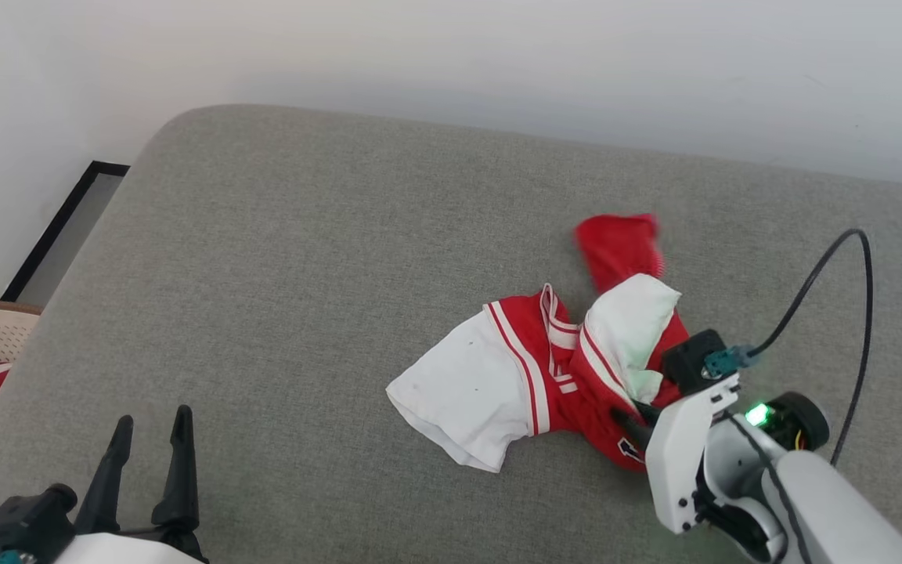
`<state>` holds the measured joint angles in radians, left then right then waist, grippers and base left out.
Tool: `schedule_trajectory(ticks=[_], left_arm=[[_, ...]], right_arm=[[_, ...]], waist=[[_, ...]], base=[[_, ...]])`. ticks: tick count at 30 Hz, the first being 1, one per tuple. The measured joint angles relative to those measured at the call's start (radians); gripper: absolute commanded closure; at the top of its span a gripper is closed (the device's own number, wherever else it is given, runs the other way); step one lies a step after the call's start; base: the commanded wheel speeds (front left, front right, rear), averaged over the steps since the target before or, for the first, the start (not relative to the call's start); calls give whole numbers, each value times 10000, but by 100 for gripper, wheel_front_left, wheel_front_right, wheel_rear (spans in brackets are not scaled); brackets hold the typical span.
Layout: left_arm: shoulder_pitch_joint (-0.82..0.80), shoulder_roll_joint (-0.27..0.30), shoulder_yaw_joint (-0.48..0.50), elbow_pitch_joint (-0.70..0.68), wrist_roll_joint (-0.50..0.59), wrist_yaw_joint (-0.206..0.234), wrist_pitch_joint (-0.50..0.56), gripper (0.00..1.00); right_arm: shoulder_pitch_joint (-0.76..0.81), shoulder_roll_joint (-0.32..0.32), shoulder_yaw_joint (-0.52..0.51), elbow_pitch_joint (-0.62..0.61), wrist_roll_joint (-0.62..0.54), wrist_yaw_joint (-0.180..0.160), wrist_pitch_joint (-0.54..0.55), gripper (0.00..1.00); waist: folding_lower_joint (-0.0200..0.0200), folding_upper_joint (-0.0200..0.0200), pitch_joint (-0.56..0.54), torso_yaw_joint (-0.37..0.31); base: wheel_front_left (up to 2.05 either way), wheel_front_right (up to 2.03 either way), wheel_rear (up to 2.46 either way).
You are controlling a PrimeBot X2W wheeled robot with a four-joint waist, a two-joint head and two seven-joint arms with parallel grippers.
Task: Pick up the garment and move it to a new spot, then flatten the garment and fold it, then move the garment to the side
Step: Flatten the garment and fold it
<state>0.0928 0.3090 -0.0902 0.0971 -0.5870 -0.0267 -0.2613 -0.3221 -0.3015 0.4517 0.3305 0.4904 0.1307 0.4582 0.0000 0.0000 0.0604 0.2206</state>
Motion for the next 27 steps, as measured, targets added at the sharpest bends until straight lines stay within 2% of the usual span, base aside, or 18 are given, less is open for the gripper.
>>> schedule_trajectory(ticks=[1,8,15,21,27], left_arm=[[15,-23,8,21,0,-13,0,0],[171,-138,59,105,90,-125,0,0],[249,-184,88,173,161,-174,0,0],[228,-230,8,265,180,-263,0,0],[9,-328,-109,474,190,-385,0,0]], right_arm=[[70,46,-8,-38,15,0,27,0],[514,-27,-445,-1074,94,0,418,0],[692,-102,-1544,-2451,-217,0,926,0],[530,-73,-2073,-2683,-464,0,1371,0],[-56,-61,-2307,-1973,-510,0,1860,0]], waist=[[0,0,-17,4],[0,0,-204,0],[0,0,-279,54],[0,0,-221,217],[0,0,3,535]], base=[[0,0,0],[0,0,0],[0,0,0],[0,0,0],[0,0,0]])
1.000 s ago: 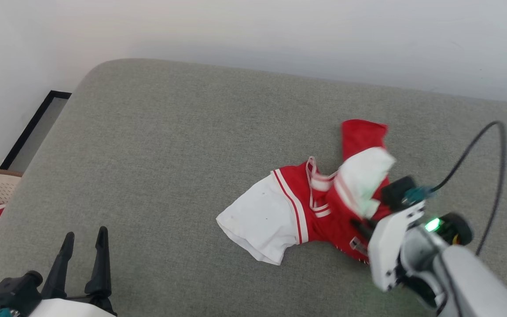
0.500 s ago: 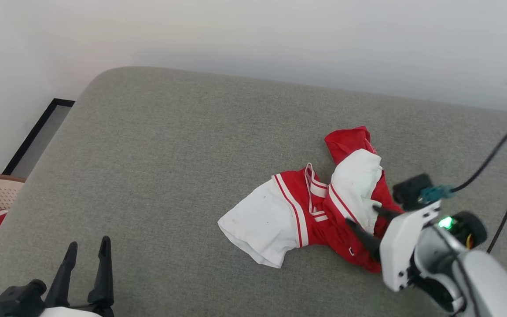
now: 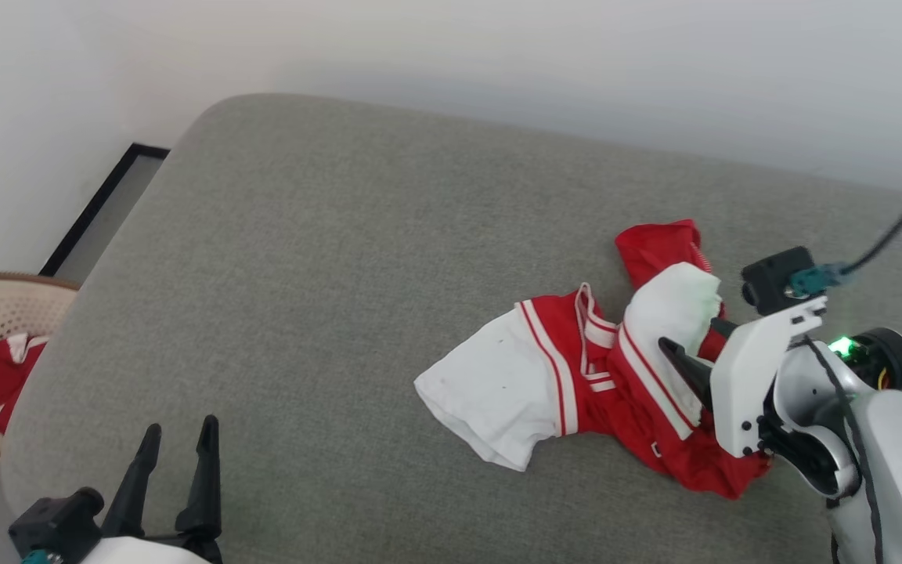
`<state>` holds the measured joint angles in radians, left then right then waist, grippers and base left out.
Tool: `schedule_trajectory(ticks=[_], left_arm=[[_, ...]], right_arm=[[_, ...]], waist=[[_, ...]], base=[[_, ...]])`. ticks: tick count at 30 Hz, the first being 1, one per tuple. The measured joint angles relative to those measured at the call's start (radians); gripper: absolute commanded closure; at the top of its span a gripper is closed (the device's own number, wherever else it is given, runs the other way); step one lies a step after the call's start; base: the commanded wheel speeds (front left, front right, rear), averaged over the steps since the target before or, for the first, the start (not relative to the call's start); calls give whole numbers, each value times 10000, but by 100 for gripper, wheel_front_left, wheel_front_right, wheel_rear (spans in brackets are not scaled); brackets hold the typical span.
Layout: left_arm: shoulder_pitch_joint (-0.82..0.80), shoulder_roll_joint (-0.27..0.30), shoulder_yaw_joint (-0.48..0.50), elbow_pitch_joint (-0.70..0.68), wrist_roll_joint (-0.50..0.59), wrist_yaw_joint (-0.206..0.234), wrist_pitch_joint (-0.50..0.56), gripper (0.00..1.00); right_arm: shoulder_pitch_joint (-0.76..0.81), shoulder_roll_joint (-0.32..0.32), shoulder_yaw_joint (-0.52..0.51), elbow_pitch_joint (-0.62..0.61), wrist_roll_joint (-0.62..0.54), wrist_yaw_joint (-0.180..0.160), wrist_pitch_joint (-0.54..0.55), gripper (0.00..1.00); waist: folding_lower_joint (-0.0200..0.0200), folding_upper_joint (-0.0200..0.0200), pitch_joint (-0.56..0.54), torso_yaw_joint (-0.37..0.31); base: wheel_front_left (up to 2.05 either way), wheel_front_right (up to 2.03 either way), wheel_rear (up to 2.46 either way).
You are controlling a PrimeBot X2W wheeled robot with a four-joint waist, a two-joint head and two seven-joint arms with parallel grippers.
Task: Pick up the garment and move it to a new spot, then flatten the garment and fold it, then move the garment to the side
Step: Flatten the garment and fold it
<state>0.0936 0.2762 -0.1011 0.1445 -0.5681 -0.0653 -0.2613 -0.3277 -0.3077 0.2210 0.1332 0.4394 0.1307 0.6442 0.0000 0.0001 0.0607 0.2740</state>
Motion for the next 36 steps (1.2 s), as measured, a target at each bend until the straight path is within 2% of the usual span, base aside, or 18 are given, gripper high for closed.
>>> schedule_trajectory(ticks=[4,5,6,7,14,19,24,29,32,35,36], left_arm=[[-226,-77,-69,146,2,-98,0,0],[-290,-113,-90,178,6,-127,0,0],[-337,-140,-104,215,21,-150,0,0],[-371,-161,-107,263,36,-155,0,0],[-544,-280,-38,435,102,-272,0,0],[-534,-334,257,464,148,-320,-2,0],[-514,-382,368,441,226,-397,-2,0],[-595,-433,326,477,290,-464,0,0],[-729,-430,293,504,313,-493,-2,0],[-797,-395,257,591,314,-506,0,0],[-820,-366,251,612,316,-508,0,0]], right_arm=[[-475,65,121,819,23,2,207,0],[-595,-8,316,1024,-65,0,284,33],[-689,-27,410,1206,-86,2,324,58],[-796,44,408,1407,-10,2,334,100],[-1529,-33,723,2259,299,2,410,100],[-1747,-671,506,1344,644,2,871,100],[-1477,-1388,-823,589,539,2,1223,100],[-779,-1678,-2669,1127,69,0,1409,100],[-487,-1490,-3425,1833,-88,0,1197,100],[-392,-1122,-3731,2604,-408,0,903,100],[-405,-959,-3795,2855,-464,0,761,94]], waist=[[0,0,223,247],[0,0,283,315],[0,0,339,380],[0,0,401,437],[0,0,688,640],[0,-1,670,390],[0,0,663,58],[0,0,785,-114],[0,0,886,-128],[0,0,977,-142],[0,0,1000,-153]], base=[[0,0,0],[0,0,0],[0,0,0],[0,0,0],[0,0,0],[0,0,0],[0,0,0],[0,0,0],[0,0,0],[0,0,0],[0,0,0]])
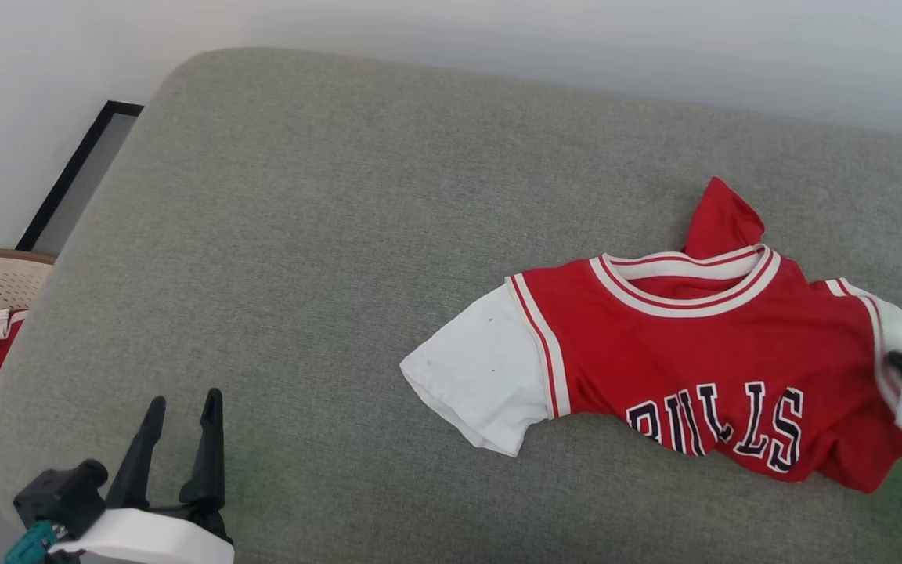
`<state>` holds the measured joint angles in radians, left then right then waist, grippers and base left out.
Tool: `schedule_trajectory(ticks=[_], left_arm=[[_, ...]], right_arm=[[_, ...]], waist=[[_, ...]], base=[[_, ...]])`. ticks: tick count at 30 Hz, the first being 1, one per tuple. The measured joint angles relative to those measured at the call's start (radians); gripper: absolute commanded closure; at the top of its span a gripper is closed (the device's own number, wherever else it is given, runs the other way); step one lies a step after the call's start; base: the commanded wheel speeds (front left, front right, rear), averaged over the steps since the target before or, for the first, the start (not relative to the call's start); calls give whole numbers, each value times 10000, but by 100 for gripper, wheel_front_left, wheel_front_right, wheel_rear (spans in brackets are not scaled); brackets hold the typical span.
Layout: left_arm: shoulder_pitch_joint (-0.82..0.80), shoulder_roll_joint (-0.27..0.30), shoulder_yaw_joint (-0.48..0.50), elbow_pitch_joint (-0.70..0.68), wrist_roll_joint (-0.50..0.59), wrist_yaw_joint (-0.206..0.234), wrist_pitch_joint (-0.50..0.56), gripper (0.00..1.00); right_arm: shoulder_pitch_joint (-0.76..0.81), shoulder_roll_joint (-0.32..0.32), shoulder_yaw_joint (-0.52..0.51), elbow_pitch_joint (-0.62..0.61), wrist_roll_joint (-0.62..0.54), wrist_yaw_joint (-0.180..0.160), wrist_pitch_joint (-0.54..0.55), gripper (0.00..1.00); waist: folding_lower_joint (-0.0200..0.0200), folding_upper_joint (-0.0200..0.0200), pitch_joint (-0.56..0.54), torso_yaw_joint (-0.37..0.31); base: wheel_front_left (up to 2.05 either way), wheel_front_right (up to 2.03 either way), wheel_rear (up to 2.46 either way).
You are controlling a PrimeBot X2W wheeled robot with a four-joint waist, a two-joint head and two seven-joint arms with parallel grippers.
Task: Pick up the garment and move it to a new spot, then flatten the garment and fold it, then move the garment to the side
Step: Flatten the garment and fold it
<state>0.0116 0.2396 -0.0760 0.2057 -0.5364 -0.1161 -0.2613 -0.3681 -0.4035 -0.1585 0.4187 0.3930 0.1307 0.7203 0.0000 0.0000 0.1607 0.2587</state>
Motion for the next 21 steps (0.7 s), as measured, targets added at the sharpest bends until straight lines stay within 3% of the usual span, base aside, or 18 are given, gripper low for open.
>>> schedule_trajectory(ticks=[2,3,10,21], left_arm=[[-81,61,-23,13,0,-31,-2,0],[-111,125,-104,36,2,-52,0,0],[-705,654,-577,-63,-303,-84,755,0],[-2553,1854,-1306,-909,-1653,-104,3986,0]], right_arm=[[-129,171,-63,566,-109,2,-265,42],[-186,171,-46,817,-186,2,-372,0],[-836,433,403,1233,-138,0,-709,0],[-862,732,1214,-1492,407,2,-1916,0]], waist=[[0,0,53,-37],[0,0,76,-50],[0,0,70,-355],[0,0,-54,-1532]], base=[[0,0,0],[0,0,0],[0,0,0],[0,0,0]])
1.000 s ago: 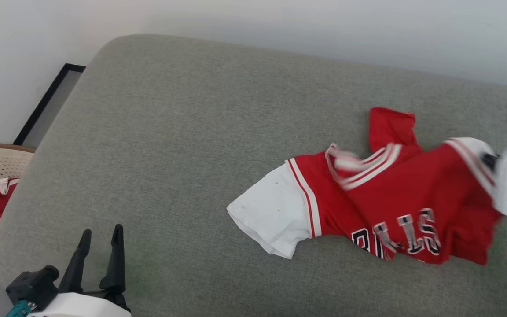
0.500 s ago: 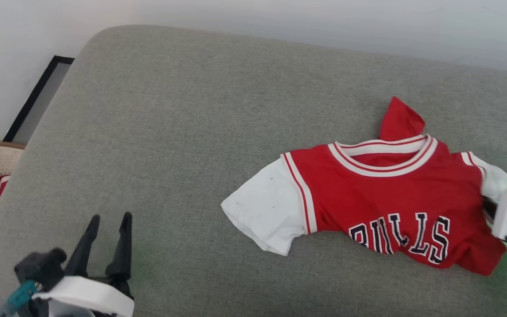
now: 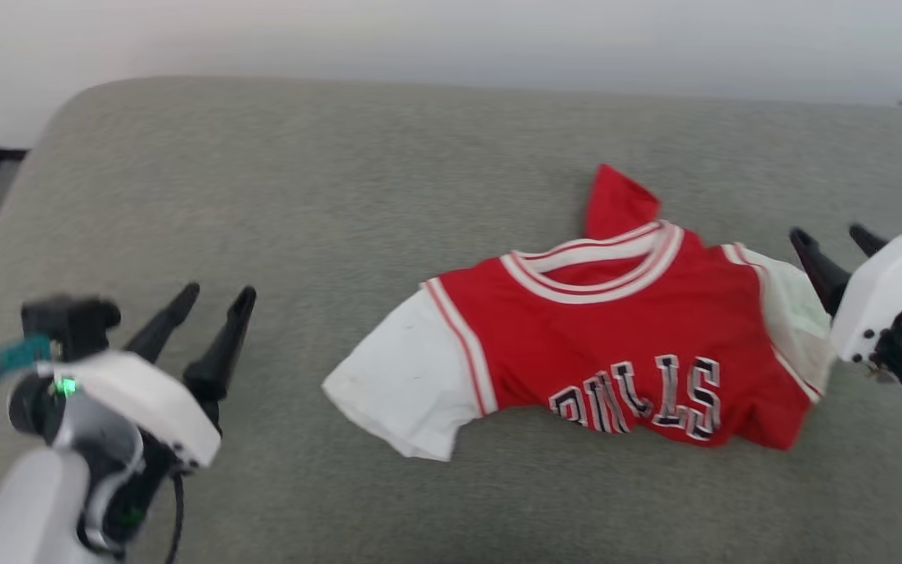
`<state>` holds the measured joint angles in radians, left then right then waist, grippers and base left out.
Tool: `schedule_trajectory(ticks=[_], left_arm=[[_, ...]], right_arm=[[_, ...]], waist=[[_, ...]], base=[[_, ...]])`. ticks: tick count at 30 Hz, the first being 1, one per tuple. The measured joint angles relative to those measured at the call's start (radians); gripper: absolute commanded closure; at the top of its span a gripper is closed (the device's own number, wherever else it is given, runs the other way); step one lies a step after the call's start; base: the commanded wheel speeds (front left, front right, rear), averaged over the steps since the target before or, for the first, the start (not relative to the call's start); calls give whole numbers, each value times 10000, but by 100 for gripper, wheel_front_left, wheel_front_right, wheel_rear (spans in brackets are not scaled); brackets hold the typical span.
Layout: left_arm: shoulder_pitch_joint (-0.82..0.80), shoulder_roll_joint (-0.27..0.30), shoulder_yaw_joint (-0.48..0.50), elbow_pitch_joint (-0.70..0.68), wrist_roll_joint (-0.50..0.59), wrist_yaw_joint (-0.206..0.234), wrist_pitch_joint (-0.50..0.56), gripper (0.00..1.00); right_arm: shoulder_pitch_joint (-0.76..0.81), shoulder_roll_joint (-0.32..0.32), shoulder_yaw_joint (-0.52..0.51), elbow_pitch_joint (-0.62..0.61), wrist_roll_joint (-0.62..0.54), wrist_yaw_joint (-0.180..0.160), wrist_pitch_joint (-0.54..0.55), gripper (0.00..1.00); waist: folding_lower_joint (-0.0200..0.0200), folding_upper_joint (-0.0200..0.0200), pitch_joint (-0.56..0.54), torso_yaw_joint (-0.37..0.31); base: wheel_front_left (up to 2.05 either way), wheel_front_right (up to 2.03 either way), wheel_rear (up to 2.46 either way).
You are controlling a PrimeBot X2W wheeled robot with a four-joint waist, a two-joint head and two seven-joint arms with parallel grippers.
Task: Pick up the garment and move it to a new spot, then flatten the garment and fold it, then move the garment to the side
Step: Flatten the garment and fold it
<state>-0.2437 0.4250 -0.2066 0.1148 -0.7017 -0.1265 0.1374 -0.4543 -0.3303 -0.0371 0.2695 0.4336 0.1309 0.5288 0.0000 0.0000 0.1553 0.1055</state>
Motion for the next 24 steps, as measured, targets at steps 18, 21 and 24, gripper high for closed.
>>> schedule_trajectory(ticks=[18,21,24], left_arm=[[-2214,905,-1147,1150,-1254,1202,6512,0],[-2351,903,-1350,1465,-1377,1603,7440,0],[-2496,895,-1524,1714,-1434,1904,8069,0]], right_arm=[[1043,1764,184,-2295,-1185,-2,-3939,0],[1266,2013,115,-2376,-1289,-2,-4102,0],[1383,2155,-2,-2460,-1335,-2,-4196,0]], waist=[[0,0,386,-2278],[0,0,494,-2555],[0,0,594,-2773]], base=[[0,0,0],[0,0,0],[0,0,0]])
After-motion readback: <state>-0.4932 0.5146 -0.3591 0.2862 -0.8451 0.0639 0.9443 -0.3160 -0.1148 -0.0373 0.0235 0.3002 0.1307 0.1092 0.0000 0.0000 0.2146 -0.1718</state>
